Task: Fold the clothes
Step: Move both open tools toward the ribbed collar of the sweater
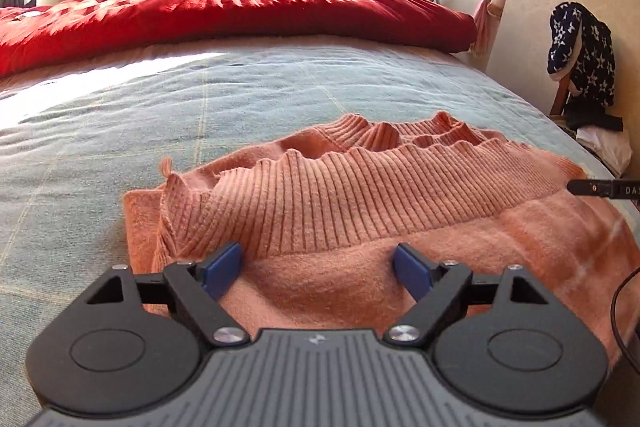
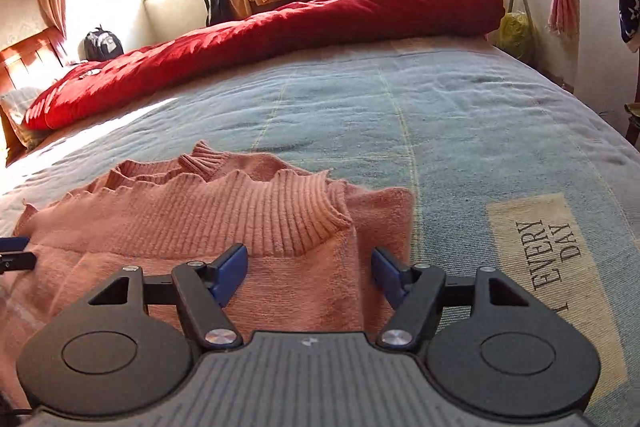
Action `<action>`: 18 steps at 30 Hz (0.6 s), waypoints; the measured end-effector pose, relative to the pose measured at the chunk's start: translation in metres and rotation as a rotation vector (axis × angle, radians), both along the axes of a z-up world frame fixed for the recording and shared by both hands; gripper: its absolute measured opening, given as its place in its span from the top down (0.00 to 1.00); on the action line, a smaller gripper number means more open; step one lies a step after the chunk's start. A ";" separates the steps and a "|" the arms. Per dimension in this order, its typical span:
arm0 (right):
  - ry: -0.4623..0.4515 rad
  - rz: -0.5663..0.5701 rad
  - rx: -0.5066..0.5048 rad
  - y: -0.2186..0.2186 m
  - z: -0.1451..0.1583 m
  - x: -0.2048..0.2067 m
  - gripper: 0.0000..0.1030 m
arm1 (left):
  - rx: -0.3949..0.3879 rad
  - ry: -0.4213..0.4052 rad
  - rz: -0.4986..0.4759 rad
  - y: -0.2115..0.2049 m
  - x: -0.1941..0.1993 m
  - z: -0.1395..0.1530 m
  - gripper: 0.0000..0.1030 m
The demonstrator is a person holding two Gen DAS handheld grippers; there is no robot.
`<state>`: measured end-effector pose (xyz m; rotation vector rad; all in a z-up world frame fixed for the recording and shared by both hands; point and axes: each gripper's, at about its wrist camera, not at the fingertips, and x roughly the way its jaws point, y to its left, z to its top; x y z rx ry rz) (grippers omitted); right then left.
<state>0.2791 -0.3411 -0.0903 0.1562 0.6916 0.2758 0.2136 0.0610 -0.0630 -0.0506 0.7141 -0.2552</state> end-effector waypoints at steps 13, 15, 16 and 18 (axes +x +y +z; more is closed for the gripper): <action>-0.001 0.283 0.072 0.081 0.042 0.036 0.17 | -0.208 0.090 -0.237 -0.058 0.058 0.027 0.18; 0.035 0.300 0.039 0.097 0.030 0.051 0.17 | -0.224 0.128 -0.224 -0.061 0.077 0.015 0.18; 0.058 0.310 0.021 0.104 0.022 0.059 0.17 | -0.225 0.141 -0.213 -0.062 0.086 0.008 0.18; 0.087 0.298 -0.009 0.110 0.006 0.072 0.15 | -0.226 0.167 -0.190 -0.064 0.104 -0.004 0.18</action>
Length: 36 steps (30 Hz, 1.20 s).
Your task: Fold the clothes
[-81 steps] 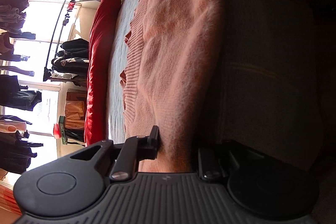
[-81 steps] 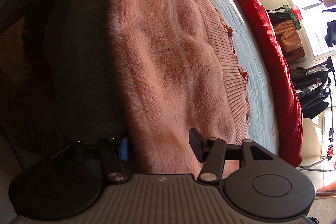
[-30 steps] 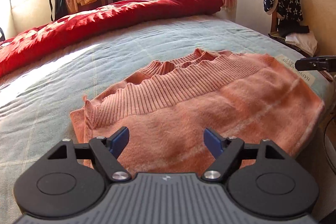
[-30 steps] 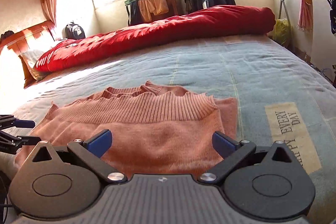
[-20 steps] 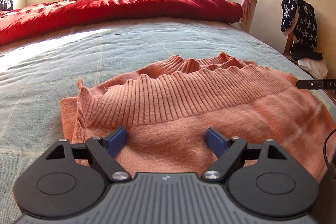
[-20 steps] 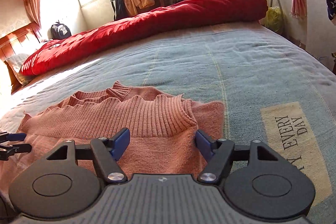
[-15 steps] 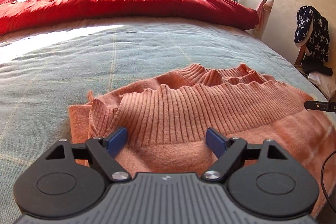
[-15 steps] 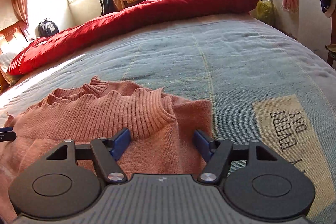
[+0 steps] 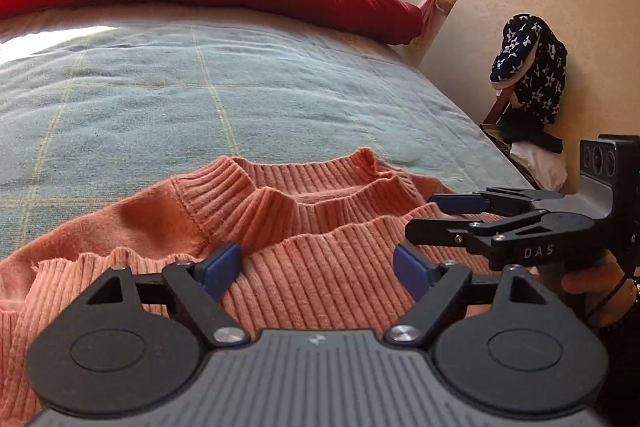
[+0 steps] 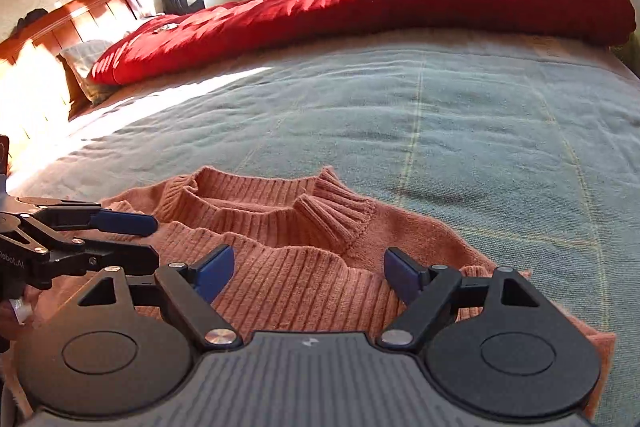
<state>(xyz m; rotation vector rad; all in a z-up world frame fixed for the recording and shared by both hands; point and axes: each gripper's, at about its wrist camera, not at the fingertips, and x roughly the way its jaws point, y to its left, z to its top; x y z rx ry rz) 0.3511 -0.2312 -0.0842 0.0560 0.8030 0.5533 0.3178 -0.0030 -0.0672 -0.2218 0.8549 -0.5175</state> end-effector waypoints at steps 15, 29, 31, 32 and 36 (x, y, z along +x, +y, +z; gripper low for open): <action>-0.110 0.183 0.037 0.020 0.041 0.000 0.13 | 0.025 -0.074 0.043 0.019 0.000 0.020 0.18; -0.073 0.540 -0.236 0.085 0.013 0.056 0.66 | -0.007 -0.027 0.105 0.044 -0.010 0.001 0.17; -0.112 0.542 -0.252 0.087 0.018 0.045 0.93 | 0.000 -0.031 0.102 0.043 -0.012 0.002 0.17; -0.129 0.524 -0.266 0.089 0.019 0.044 0.94 | 0.003 -0.032 0.098 0.042 -0.012 0.003 0.17; -0.141 0.457 -0.277 0.095 0.015 0.049 0.93 | -0.003 -0.028 0.096 0.039 -0.006 0.004 0.17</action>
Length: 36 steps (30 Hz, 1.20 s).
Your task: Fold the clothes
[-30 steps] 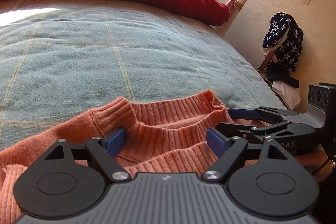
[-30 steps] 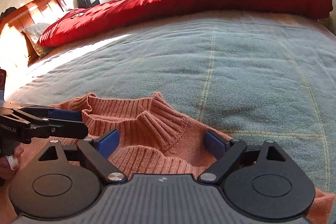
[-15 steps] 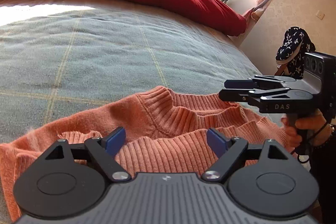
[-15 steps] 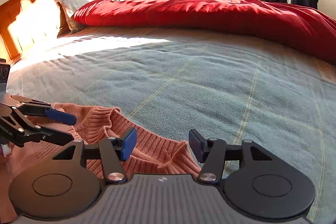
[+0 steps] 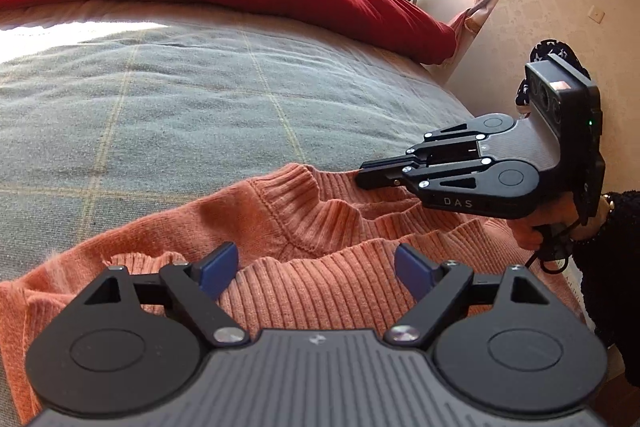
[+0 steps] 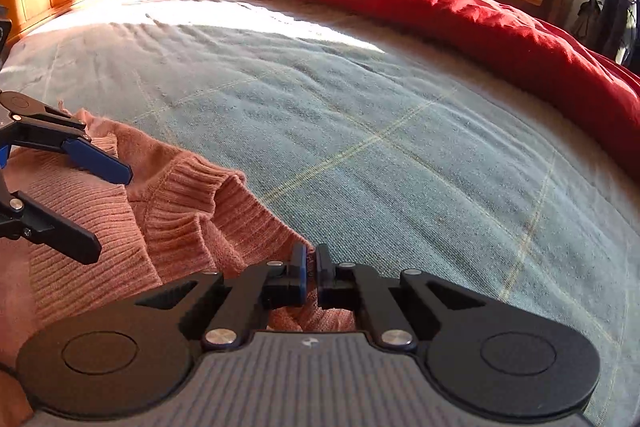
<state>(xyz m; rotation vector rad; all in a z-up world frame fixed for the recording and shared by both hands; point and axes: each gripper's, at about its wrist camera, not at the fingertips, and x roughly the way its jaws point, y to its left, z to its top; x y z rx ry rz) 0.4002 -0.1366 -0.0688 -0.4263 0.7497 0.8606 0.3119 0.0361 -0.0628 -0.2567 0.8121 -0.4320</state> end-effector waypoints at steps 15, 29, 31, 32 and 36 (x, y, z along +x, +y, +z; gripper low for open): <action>0.171 -0.210 0.175 -0.063 0.028 -0.024 0.18 | -0.039 0.062 0.071 0.011 0.018 -0.009 0.17; 0.202 -0.517 0.412 -0.136 0.043 -0.206 0.00 | 0.013 0.038 0.130 0.038 -0.109 0.018 0.11; 0.223 -0.583 0.392 -0.140 0.028 -0.224 0.00 | 0.051 0.001 0.167 0.042 -0.131 0.012 0.11; 0.230 -0.628 0.369 -0.142 0.019 -0.233 0.00 | 0.071 -0.013 0.188 0.043 -0.142 0.015 0.11; 0.194 -0.652 0.339 -0.147 0.016 -0.267 0.00 | 0.063 -0.069 0.199 0.042 -0.176 0.035 0.11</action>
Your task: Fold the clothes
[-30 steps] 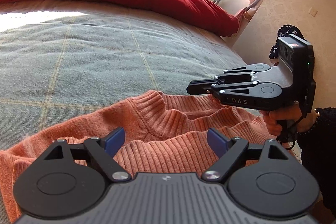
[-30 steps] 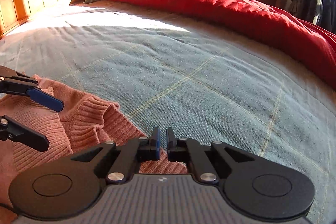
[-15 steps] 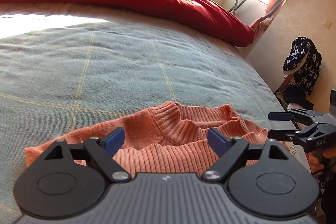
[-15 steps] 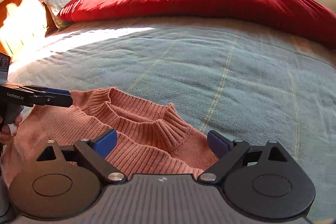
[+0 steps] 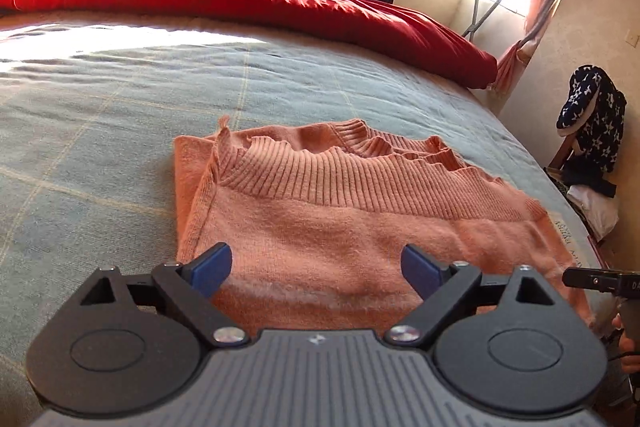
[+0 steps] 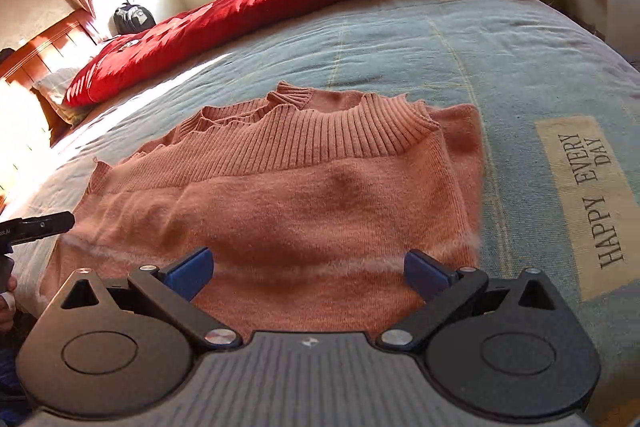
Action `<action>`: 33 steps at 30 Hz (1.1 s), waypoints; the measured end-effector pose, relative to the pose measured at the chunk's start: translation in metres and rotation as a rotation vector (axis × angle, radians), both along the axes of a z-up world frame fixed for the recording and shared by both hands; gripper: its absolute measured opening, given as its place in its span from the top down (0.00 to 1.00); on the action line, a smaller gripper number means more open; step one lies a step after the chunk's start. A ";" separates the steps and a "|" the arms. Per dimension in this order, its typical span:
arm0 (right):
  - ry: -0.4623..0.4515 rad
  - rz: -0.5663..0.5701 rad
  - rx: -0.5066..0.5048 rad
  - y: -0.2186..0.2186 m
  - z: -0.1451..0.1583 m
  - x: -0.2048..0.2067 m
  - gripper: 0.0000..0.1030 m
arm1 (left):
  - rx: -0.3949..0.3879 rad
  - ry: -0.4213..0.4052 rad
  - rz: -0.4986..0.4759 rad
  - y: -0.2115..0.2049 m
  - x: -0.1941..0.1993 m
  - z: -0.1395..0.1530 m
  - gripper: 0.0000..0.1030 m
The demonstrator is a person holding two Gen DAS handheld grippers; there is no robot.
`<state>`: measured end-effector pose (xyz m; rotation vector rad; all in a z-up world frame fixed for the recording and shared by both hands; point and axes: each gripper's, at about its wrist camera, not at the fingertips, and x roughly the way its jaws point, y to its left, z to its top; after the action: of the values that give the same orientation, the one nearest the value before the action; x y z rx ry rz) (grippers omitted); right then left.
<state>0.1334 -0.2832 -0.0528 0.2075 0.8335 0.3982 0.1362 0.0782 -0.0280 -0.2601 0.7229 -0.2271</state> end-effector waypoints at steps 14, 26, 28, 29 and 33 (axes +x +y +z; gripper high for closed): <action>0.003 0.019 -0.071 0.018 -0.014 -0.040 0.00 | 0.150 0.030 -0.046 -0.019 -0.069 -0.019 0.09; 0.009 0.024 -0.001 0.017 -0.026 -0.052 0.00 | 0.080 0.066 -0.041 -0.016 -0.083 -0.020 0.08; 0.017 0.007 0.021 0.015 -0.027 -0.050 0.00 | 0.058 0.027 -0.057 -0.017 -0.079 -0.011 0.08; 0.021 -0.004 0.031 0.015 -0.028 -0.049 0.00 | 0.050 0.017 -0.066 -0.020 -0.074 -0.008 0.08; 0.018 -0.026 0.056 0.013 -0.030 -0.049 0.00 | 0.070 0.000 -0.105 -0.039 -0.055 -0.012 0.08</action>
<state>0.0843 -0.2699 -0.0826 0.2738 0.8371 0.3957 0.0815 0.0393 -0.0402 -0.1560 0.7439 -0.3006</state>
